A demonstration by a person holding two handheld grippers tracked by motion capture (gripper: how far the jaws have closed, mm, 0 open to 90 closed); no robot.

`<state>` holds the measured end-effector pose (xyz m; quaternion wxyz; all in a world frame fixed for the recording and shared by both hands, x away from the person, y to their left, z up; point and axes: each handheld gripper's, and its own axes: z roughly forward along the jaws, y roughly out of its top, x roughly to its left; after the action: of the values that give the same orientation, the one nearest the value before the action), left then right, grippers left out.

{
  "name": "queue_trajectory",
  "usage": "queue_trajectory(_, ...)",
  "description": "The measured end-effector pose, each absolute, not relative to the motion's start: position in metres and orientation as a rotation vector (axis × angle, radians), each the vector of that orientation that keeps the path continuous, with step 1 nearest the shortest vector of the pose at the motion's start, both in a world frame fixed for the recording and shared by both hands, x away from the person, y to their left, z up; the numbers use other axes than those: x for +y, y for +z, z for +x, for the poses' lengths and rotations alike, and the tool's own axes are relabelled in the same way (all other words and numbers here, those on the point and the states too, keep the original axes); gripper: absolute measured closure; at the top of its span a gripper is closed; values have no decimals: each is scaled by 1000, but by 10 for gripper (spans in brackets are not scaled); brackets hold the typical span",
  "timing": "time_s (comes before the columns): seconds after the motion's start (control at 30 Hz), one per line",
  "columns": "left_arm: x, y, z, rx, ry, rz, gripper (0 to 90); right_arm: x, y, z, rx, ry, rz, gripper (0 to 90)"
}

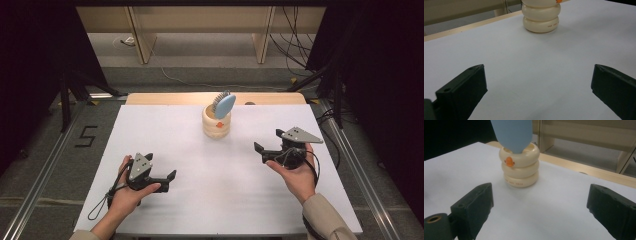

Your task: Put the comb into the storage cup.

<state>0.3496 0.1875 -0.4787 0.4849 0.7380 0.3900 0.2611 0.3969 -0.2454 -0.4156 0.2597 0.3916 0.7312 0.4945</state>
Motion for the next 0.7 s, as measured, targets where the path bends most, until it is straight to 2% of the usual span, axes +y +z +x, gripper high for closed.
queue_trajectory(0.7,188,-479,349,949,637,1801,0,-264,-431,375,2013,1306,1067,83)
